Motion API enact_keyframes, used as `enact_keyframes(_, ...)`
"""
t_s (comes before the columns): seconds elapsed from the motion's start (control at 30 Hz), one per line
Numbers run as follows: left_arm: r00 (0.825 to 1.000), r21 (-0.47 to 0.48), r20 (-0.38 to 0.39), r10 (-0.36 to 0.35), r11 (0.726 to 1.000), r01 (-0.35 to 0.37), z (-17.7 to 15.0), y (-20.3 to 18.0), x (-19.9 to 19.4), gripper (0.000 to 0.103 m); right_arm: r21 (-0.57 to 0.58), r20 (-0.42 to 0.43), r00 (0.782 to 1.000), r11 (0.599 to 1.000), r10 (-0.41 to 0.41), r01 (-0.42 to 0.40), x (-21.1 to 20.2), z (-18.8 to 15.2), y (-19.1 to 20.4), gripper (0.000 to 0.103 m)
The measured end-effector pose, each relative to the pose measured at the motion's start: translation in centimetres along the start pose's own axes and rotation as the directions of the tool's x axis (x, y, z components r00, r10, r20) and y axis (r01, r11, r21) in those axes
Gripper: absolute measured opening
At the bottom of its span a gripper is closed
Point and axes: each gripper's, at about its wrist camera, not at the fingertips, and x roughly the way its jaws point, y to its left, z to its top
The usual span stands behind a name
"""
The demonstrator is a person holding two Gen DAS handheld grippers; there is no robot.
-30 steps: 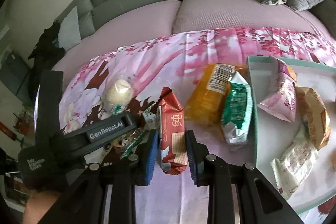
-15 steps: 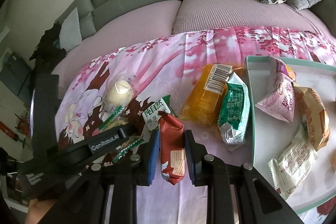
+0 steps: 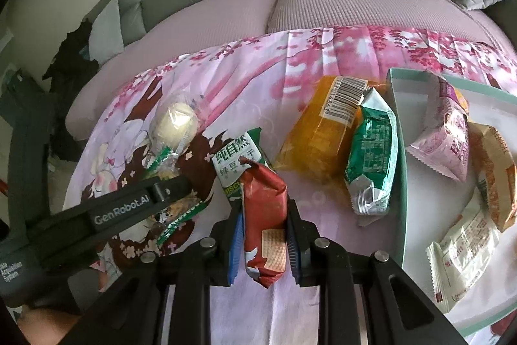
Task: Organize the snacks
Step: 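Carry the green-labelled bun packet and red wafer packet over the tray with both grippers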
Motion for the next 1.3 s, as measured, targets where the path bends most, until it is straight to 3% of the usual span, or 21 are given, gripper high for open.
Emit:
enact_keyframes(0.33,0.998,-0.012,0.062,-0.015,1.0,0.016,0.5,0.0,-2.4,0.052,0.008,0.046,0.999,1.0,0.02,-0.02,-2.1,0.5,-0.1,0.026)
enact_keyframes(0.73,0.978,0.062,0.194,-0.077,0.996,0.067,0.8,-3.1,-7.8,0.052,0.051,0.192,0.981,0.998,0.038,-0.048,-8.3,1.3,-2.1,0.026)
enact_keyframes(1.0,0.967,0.146,0.214,-0.135,0.984,0.105,-0.3,-7.3,-9.3,0.052,0.139,0.254,0.967,0.99,-0.01,-0.026,-11.7,1.4,-6.5,0.026)
enact_keyframes(1.3,0.963,0.296,0.194,-0.186,0.947,0.123,-2.9,-13.9,-9.6,0.052,0.298,0.305,0.945,0.954,-0.119,0.024,-15.5,0.6,-14.3,0.026)
